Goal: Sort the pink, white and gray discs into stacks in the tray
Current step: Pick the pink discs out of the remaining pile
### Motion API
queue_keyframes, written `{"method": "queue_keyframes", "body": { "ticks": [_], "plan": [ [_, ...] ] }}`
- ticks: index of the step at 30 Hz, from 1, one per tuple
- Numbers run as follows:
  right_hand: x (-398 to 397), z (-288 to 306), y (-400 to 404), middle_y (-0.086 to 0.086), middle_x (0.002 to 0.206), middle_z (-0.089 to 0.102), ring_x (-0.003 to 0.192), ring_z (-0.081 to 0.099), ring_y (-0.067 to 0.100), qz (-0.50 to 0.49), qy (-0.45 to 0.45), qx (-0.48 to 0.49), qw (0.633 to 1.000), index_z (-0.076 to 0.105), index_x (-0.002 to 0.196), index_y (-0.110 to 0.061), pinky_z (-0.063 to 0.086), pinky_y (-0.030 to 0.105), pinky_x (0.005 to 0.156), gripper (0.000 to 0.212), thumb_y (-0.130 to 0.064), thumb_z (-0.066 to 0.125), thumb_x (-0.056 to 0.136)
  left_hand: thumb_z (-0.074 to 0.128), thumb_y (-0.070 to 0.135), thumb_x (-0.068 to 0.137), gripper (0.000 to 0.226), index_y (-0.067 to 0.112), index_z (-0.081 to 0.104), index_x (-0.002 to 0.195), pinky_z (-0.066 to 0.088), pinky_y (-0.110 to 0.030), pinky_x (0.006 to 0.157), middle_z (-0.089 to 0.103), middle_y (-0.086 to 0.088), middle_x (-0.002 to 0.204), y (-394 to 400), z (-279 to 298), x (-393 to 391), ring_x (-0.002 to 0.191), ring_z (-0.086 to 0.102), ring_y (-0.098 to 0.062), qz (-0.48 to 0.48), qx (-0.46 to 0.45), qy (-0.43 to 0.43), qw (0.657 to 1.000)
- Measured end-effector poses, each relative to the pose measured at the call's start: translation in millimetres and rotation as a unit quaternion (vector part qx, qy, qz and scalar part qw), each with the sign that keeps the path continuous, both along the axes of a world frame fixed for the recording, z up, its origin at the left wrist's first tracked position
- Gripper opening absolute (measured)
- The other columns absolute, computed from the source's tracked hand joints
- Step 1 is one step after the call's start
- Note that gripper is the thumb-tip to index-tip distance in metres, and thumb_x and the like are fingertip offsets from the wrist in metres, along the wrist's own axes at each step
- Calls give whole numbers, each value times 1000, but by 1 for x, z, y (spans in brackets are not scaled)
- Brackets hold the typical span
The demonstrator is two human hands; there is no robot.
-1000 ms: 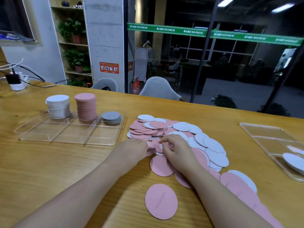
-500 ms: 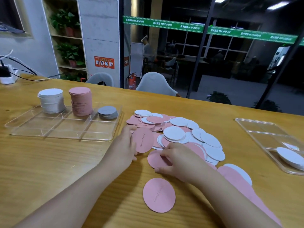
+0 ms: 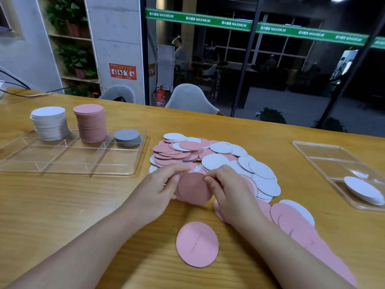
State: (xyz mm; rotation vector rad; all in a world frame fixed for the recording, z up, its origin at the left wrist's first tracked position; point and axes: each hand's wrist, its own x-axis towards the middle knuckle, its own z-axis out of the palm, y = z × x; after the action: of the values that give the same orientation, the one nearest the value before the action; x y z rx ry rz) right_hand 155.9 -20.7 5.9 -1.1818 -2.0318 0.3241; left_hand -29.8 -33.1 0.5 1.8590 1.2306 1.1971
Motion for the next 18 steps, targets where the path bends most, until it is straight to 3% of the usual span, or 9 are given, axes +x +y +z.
{"method": "queue_keyframes", "body": {
  "ticks": [3,6,9,12,14,18],
  "plan": [
    [-1,-1,-2,-16,71,54,73,51,1,1,-2,-26,1000,57,81,-23,36,10,65,10,-18,59,89,52,23,94,33,50,50,113,49,-17,72,55,33,113,-2,-1,5,94,55,8,-19,12,43,999],
    [-1,4,-4,-14,71,57,71,53,1,-18,23,-86,996,51,79,-30,40,12,62,19,-20,67,84,54,11,92,45,50,48,112,45,-13,68,53,35,106,0,-2,2,79,55,13,1,-1,59,998],
    [2,14,-11,-12,81,56,69,50,2,19,-87,-142,986,51,82,-29,39,14,61,23,-31,73,77,54,8,91,45,47,50,113,44,-14,67,52,36,105,0,1,1,80,53,15,9,-3,59,998],
    [1,24,-24,-14,90,52,76,48,1,91,-210,-223,947,57,97,-27,40,15,66,38,-41,78,69,52,7,91,48,50,49,110,51,-18,60,53,33,108,-1,3,1,74,56,8,8,-12,42,999],
    [0,26,-28,-15,97,47,81,46,1,106,-247,-245,931,52,105,-30,39,16,69,48,-44,78,67,52,5,91,49,51,50,109,51,-17,57,55,31,108,-2,4,2,75,56,7,4,-13,35,999],
    [-5,27,-31,-9,94,47,77,43,6,119,-273,-261,918,49,97,-26,38,22,68,40,-42,76,72,52,4,90,45,43,54,114,46,-10,61,56,32,103,-3,0,1,78,55,12,11,-11,40,999]
  ]
}}
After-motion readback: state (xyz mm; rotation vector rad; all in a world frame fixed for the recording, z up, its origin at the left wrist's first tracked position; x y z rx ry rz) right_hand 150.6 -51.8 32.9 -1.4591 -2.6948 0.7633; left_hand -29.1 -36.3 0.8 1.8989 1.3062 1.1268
